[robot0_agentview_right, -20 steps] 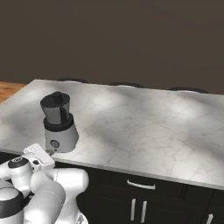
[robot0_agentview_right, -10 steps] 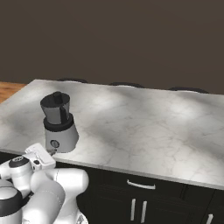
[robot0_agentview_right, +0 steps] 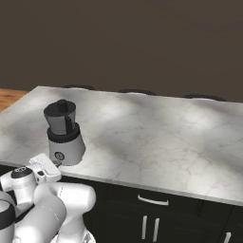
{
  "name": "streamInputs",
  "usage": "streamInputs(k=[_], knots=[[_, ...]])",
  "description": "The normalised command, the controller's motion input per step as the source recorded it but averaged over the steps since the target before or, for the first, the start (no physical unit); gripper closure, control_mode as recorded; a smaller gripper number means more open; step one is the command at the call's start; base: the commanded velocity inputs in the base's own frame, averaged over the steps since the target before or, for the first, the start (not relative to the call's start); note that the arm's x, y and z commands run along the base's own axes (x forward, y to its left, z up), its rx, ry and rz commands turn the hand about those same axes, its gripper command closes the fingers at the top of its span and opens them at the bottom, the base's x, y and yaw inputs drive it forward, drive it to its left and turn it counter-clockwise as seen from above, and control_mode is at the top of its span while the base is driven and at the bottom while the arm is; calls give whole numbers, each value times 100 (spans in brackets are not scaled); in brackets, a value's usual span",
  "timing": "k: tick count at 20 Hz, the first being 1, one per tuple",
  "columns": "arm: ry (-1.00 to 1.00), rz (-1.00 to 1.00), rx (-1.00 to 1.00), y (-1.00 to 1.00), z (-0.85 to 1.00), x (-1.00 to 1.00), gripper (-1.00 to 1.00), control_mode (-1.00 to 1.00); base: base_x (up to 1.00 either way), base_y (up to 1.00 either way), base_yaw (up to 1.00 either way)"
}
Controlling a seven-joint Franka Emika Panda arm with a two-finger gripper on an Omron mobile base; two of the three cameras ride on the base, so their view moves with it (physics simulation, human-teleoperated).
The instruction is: Grab the garlic and lemon wedge from the fridge, place them in the blender, close the lid, and turn on the blender to create a marinade.
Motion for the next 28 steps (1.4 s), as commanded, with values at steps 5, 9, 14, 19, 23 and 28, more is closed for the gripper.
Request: streamInputs(k=[5, 9, 14, 19, 23, 28], knots=[[8, 1, -2, -6, -28, 0, 100, -100, 0, 0, 0], [2, 0, 0, -5, -5, 0, 100, -100, 0, 0, 0], [1, 0, 0, -9, -1, 0, 100, -100, 0, 0, 0], [0, 0, 0, -11, -2, 15, 100, -100, 0, 0, 0], [0, 0, 0, -6, -8, 26, 100, -100, 0, 0, 0], [4, 0, 0, -1, -19, 6, 100, -100, 0, 0, 0]])
